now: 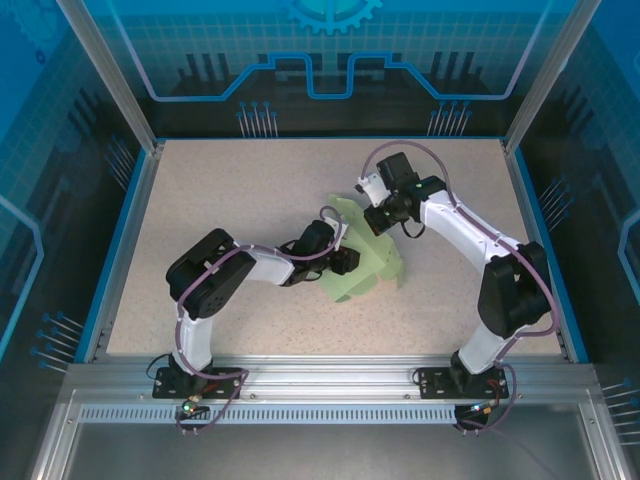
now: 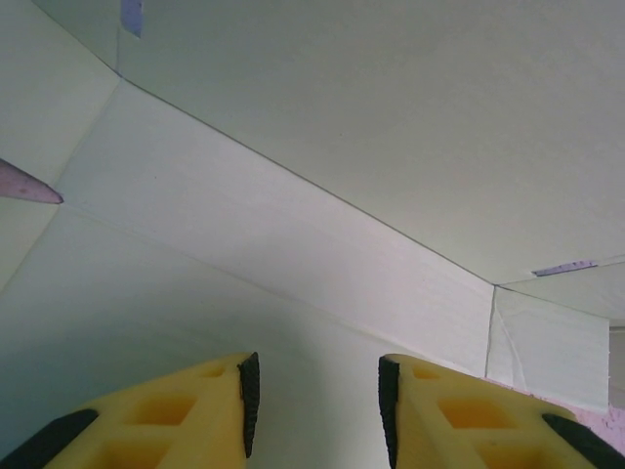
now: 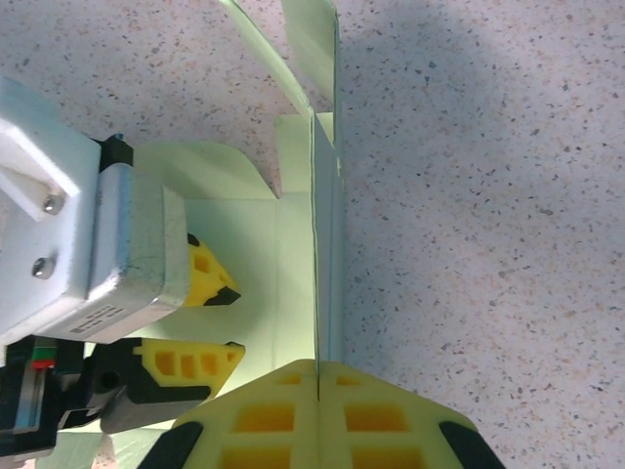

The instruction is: Fold the paper box

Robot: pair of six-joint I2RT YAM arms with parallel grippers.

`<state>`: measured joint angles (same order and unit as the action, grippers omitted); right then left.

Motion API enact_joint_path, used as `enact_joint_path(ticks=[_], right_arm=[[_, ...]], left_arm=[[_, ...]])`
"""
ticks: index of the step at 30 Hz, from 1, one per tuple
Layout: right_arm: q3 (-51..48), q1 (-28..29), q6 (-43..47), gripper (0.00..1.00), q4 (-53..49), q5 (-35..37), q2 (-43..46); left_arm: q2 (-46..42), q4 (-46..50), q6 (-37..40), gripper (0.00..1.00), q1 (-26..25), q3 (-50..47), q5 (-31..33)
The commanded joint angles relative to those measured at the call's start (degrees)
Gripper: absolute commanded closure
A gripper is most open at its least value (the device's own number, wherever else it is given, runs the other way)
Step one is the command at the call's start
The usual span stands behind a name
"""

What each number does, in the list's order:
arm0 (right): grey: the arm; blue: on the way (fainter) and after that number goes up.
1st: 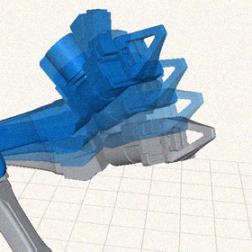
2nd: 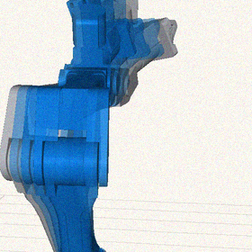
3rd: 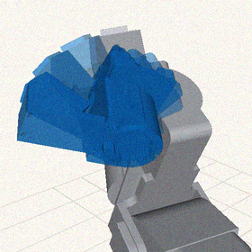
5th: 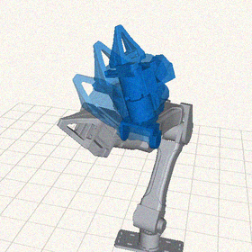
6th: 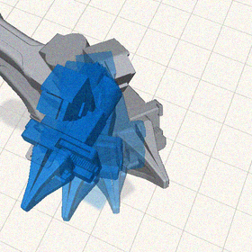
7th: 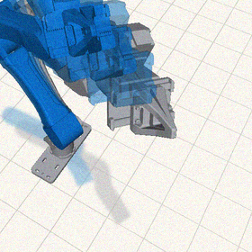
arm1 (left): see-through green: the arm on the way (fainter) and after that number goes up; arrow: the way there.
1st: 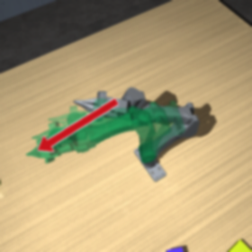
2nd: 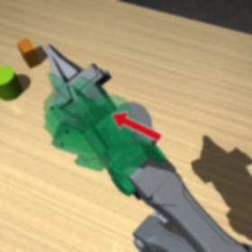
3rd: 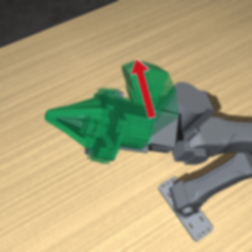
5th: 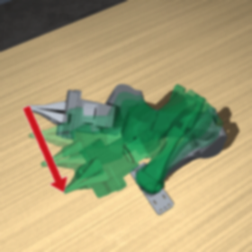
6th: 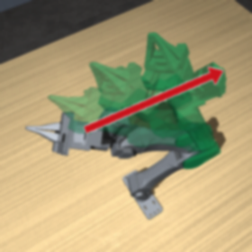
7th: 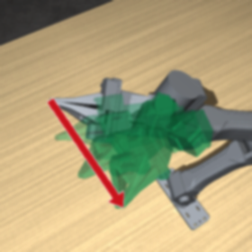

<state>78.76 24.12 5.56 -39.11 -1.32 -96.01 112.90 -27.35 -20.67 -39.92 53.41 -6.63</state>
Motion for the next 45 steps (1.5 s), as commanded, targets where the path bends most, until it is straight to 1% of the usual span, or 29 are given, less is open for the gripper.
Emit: enact_joint_path(ticks=[1, 7, 16, 25, 32, 34, 39, 42, 45], right_arm=[[1.19, 0.67, 1.05, 1.0, 0.26, 3.38, -0.28], [2.18, 0.92, 4.37, 1.0, 0.16, 7.04, -0.41], [2.35, 2.8, 11.73, 1.0, 1.76, 19.44, -1.02], [-3.48, 5.32, 18.55, 1.0, 11.33, 27.54, 0.82], [-7.71, 7.62, 24.49, 1.0, 19.04, 34.47, 0.48], [-8.97, 8.22, 25.82, 1.0, 21.09, 36.28, 0.51], [-11.47, 9.88, 28.12, 1.0, 25.57, 40.31, 0.39], [-11.52, 10.24, 28.69, 1.0, 25.84, 41.51, -0.1], [-11.18, 10.16, 28.74, 1.0, 25.15, 41.17, -0.02]], left_arm=[[1.53, 1.0, -1.13, 0.6, -0.66, -1.4, -0.04], [0.58, 0.72, -1.43, 0.59, -0.51, -0.85, 0.04], [-4.0, -0.33, -3.9, 0.51, 1.33, -1.61, -0.7], [-11.19, 0.25, -5.71, 0.48, 5.9, -5.47, -3.07], [-16.44, 5.42, -8.15, 0.48, 11.6, -5.61, -5.93], [-17.73, 7.84, -8.2, 0.49, 12.72, -4.98, -5.91], [-20.51, 12.58, -7.13, 0.49, 14.43, -3.8, -5.12], [-21.86, 14.86, -6.49, 0.48, 14.83, -3.23, -4.92], [-22.75, 16.53, -5.95, 0.48, 14.87, -2.66, -4.82]])
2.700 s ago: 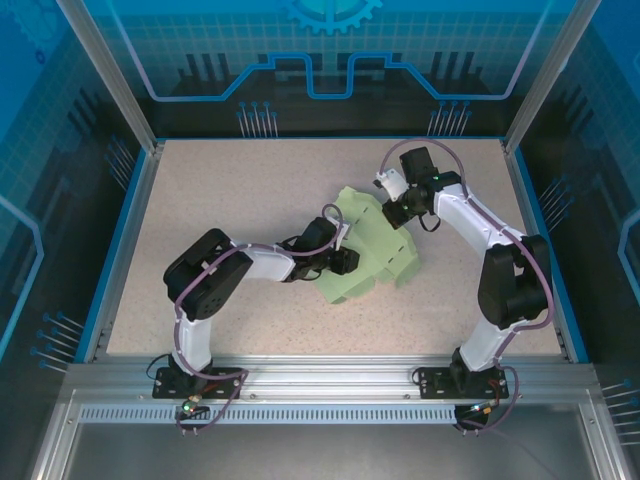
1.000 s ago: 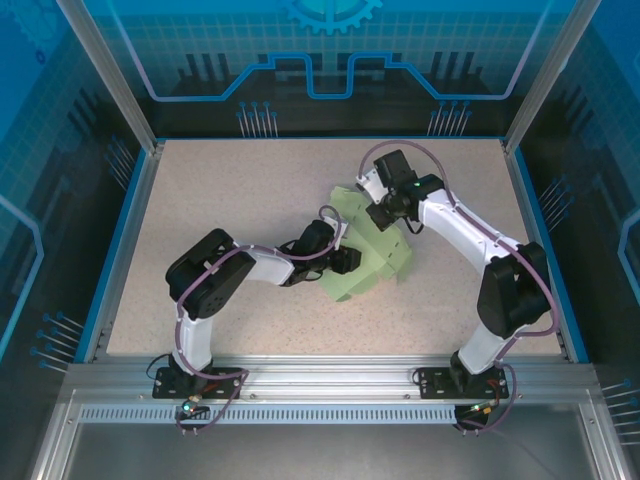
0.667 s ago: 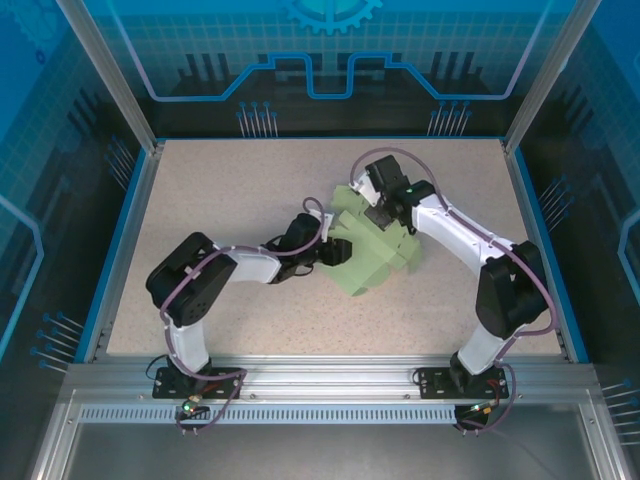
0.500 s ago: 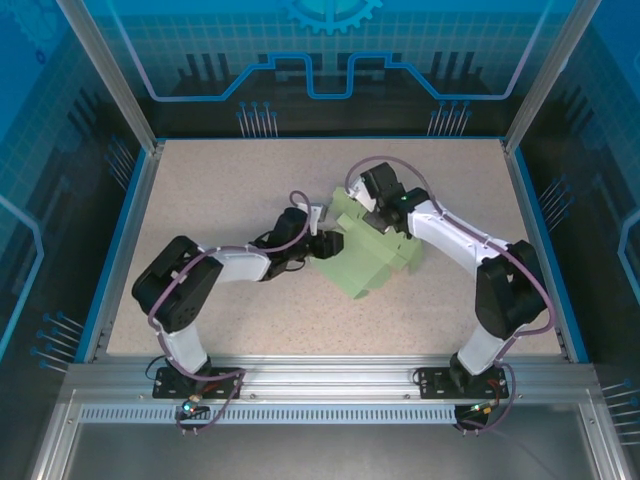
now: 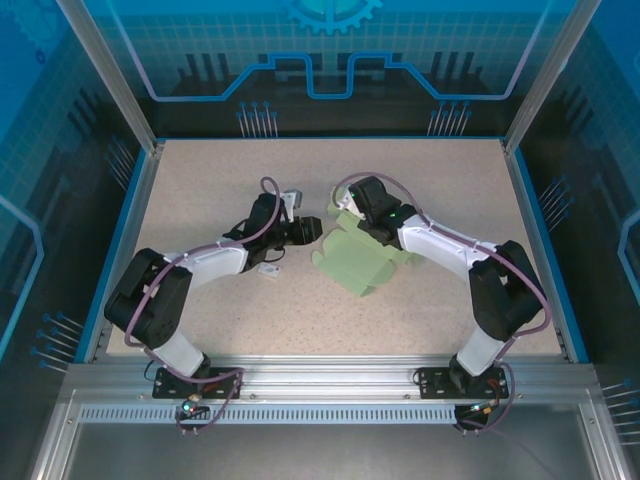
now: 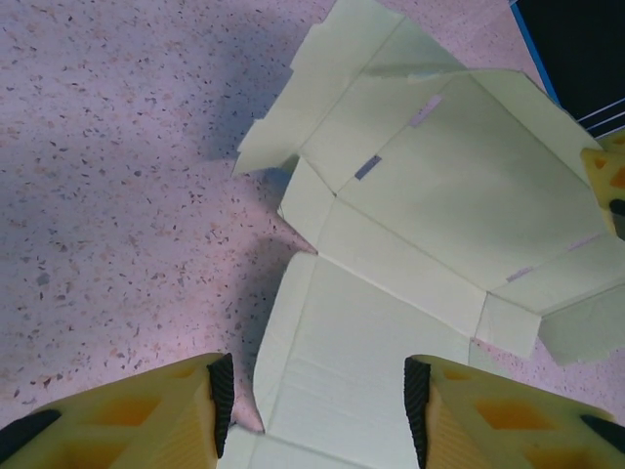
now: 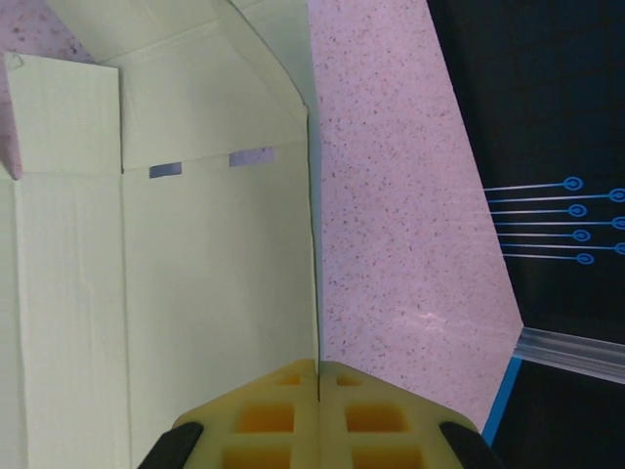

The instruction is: Fold the paper box

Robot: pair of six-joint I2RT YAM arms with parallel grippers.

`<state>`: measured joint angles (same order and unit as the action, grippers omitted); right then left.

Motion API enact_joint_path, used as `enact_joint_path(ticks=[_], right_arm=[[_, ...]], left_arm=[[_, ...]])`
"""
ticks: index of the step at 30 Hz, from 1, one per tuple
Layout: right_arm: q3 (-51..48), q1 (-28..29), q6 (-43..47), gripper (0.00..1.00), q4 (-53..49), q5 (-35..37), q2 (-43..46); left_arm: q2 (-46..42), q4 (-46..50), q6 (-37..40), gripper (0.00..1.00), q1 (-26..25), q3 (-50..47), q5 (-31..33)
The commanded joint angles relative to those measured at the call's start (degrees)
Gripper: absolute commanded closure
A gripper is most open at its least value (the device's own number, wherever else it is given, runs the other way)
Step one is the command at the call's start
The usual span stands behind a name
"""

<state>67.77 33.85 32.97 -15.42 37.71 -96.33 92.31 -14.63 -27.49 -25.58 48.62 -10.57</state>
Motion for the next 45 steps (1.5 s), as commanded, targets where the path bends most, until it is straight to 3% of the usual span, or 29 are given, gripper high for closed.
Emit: enact_joint_path(ticks=[1, 12, 28, 33, 39, 45], right_arm=[[-0.18, 0.42, 1.39, 1.0, 1.33, 1.87, 0.6], [0.05, 0.26, 0.31, 1.0, -0.03, -1.41, 2.07], [-0.91, -0.11, -1.42, 1.0, -0.74, -5.89, 3.47], [-2.87, -0.18, -0.34, 1.0, 2.01, -6.85, 4.57], [-3.87, -1.27, -2.24, 1.0, 1.33, -12.82, 6.98], [-4.05, -2.08, -3.91, 1.0, 0.07, -14.38, 7.9]], left_arm=[[-2.26, 4.32, 1.15, 0.48, 0.57, 2.41, -0.68], [-3.67, 6.5, 3.14, 0.45, 1.55, 3.18, 1.4], [-1.64, 5.75, -0.58, 0.52, 1.7, 5.81, -4.82], [1.29, 5.32, -2.13, 0.56, 2.33, 9.04, -7.96], [4.46, 3.21, -4.43, 0.56, 3.44, 12.54, -11.87], [8.84, 1.59, -6.44, 0.56, 3.44, 14.7, -15.21]])
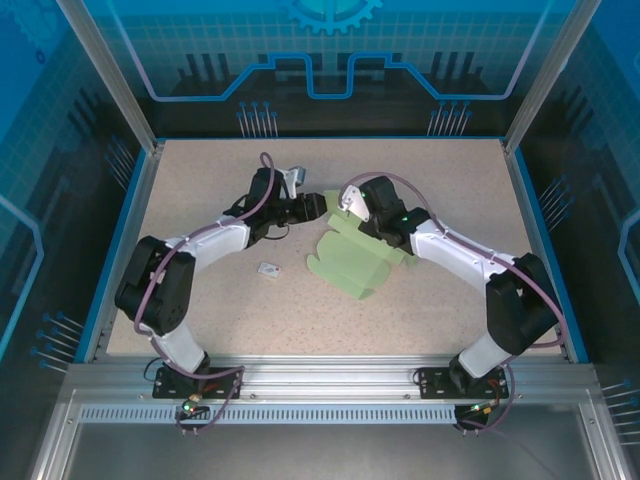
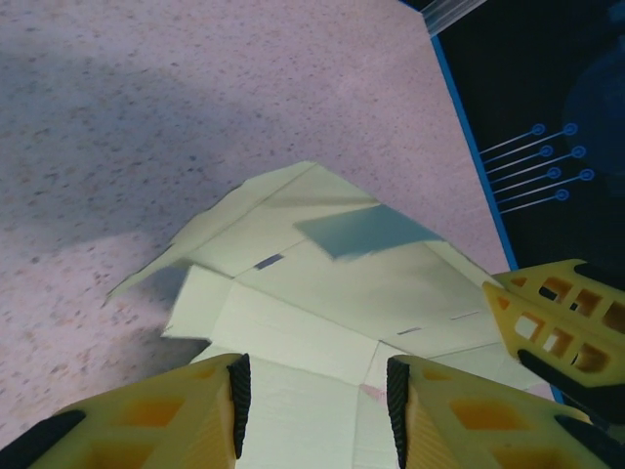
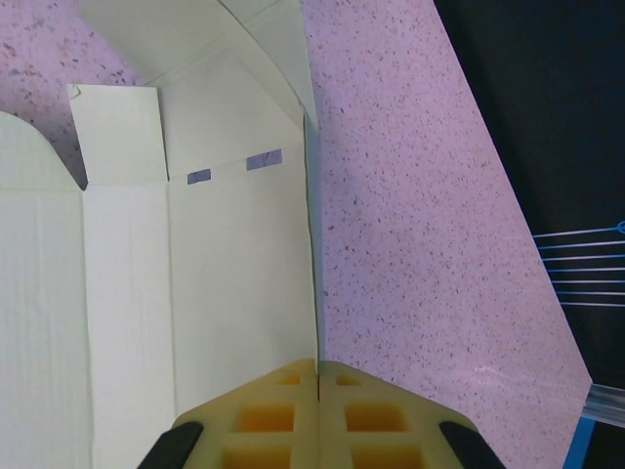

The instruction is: Fold the paper box

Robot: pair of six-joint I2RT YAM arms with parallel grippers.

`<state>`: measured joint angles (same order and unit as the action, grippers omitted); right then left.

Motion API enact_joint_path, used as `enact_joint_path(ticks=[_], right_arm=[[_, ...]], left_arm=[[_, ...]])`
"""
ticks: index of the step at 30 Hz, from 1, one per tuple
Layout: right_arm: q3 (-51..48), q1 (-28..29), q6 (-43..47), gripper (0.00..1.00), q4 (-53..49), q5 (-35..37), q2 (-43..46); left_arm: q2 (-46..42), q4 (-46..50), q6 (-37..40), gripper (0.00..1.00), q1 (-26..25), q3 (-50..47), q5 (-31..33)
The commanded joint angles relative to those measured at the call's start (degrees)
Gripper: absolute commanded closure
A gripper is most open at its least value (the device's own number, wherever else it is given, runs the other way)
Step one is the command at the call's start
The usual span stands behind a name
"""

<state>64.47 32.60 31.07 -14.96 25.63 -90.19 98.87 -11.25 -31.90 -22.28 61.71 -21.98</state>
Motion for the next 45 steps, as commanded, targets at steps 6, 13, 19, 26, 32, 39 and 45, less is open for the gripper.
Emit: enact_joint_path(ticks=[6, 13, 19, 26, 32, 39, 45], right_arm=[[-0.36, -3.05, -5.03, 1.0, -2.74, -6.66, 2.97], [1.96, -5.57, -7.45, 1.0, -6.89, -11.31, 2.0], [3.11, -6.46, -8.44, 1.0, -8.66, -12.83, 1.51], [3.82, -6.6, -8.7, 1.0, -9.12, -12.91, 0.72], [4.22, -6.6, -8.66, 1.0, -9.47, -13.32, 0.59], [4.09, -6.59, -8.67, 1.0, -9.56, -13.28, 0.76], [4.34, -6.62, -8.72, 1.0, -9.39, -13.5, 0.73]], left_arm=[[3.26, -3.6, 3.39, 0.55, -1.18, -1.5, -1.25], [5.68, -7.59, 13.86, 0.51, -5.1, -3.27, 5.36], [9.04, -10.58, 18.76, 0.49, -5.64, -3.32, 8.11], [11.8, -8.7, 20.89, 0.47, -6.62, -1.31, 9.09], [13.06, -9.52, 21.27, 0.47, -7.22, -1.09, 11.5], [11.94, -9.8, 22.0, 0.46, -7.36, -1.99, 15.42], [11.7, -9.63, 22.34, 0.46, -7.25, -1.41, 15.77]])
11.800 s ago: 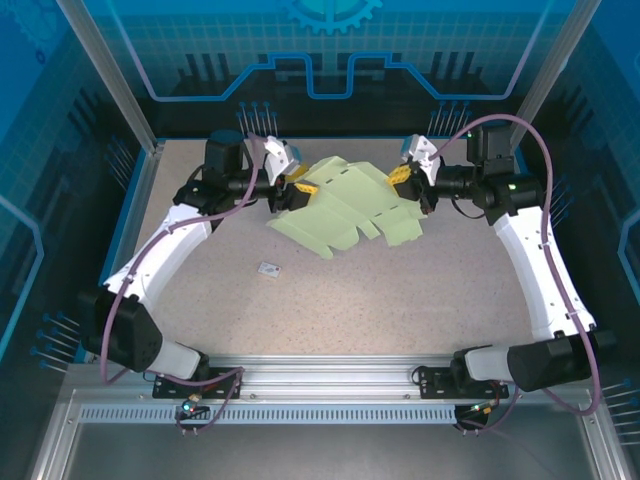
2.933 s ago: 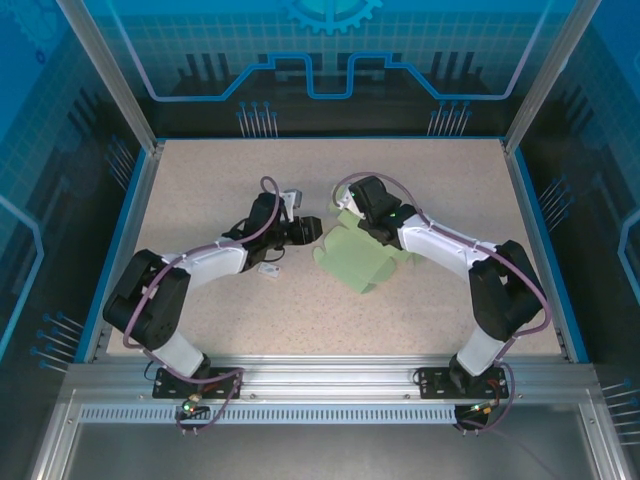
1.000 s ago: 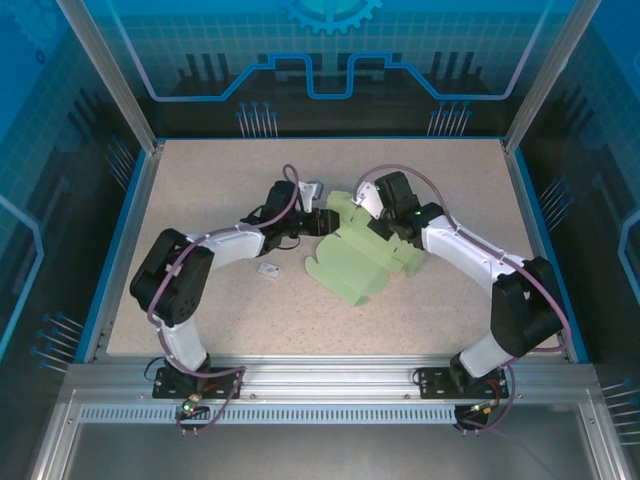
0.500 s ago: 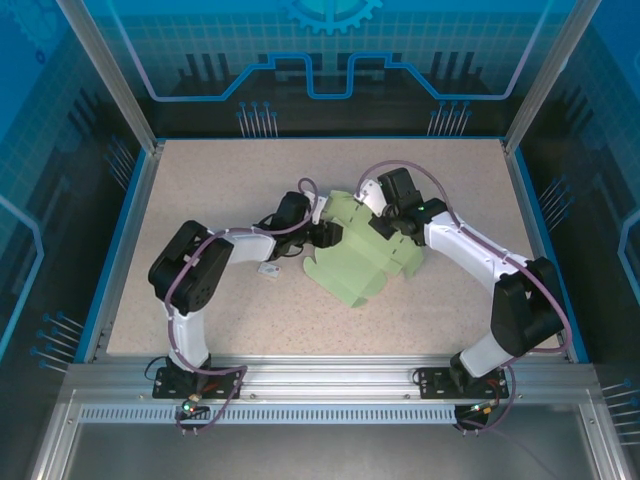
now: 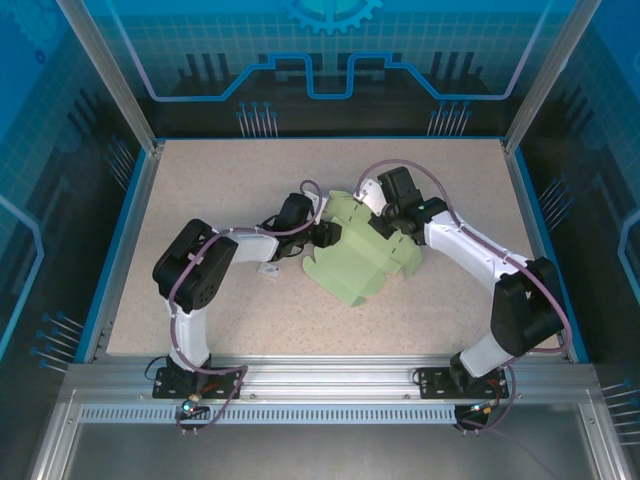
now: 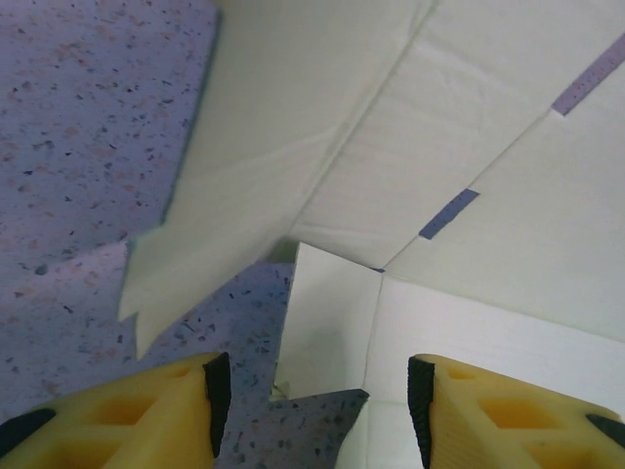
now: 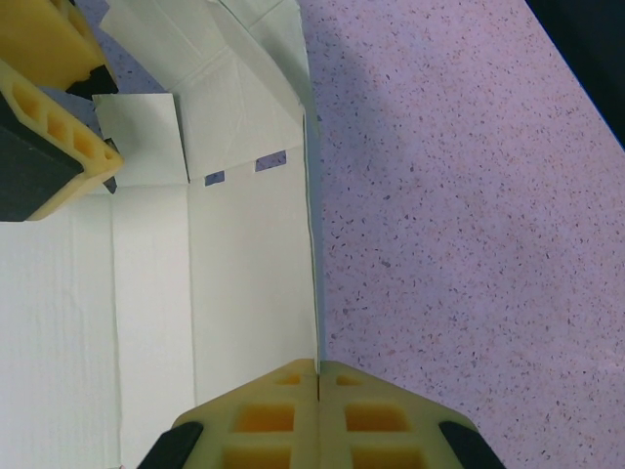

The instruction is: Fold the paper box

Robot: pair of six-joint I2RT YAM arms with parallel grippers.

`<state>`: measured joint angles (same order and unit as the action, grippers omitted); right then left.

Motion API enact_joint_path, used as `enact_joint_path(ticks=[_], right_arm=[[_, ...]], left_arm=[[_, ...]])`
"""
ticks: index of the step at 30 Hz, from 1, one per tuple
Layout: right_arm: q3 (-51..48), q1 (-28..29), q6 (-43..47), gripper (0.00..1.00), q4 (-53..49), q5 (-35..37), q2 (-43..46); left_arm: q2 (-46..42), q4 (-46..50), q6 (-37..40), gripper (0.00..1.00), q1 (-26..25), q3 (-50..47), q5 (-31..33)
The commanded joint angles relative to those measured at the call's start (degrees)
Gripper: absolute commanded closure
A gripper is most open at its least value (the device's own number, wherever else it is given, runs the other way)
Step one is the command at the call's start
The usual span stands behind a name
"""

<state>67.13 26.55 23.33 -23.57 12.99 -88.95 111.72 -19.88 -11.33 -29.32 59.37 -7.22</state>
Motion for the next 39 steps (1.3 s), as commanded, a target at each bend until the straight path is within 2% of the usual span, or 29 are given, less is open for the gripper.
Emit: enact_joint_path(ticks=[1, 11, 18, 22, 28, 39], right_arm=[[1.68, -0.54, -1.01, 1.0, -0.77, -1.01, -0.53], [1.6, -0.53, -1.87, 1.0, -0.68, -1.41, -0.53], [1.95, -0.57, -1.74, 1.0, -1.04, -1.42, -0.31], [1.68, -0.59, -1.89, 1.0, -0.95, -1.68, -0.13], [1.68, -0.44, -1.97, 1.0, -0.97, -1.92, -0.18], [1.51, -0.44, -1.93, 1.0, -0.6, -2.33, -0.22]], left_arm=[[-0.71, -1.12, 1.71, 0.46, -0.21, 1.3, 0.66], [-0.39, -3.42, -0.42, 0.5, -0.56, 1.44, -4.27], [-4.92, -4.72, -1.31, 0.49, -0.16, -0.72, -4.52], [-7.56, -5.31, -2.7, 0.49, 1.42, -1.03, -6.87], [-7.68, -4.77, -4.17, 0.48, 2.78, 2.9, -11.52], [-3.7, -3.02, -6.87, 0.48, 2.83, 11.1, -15.46]])
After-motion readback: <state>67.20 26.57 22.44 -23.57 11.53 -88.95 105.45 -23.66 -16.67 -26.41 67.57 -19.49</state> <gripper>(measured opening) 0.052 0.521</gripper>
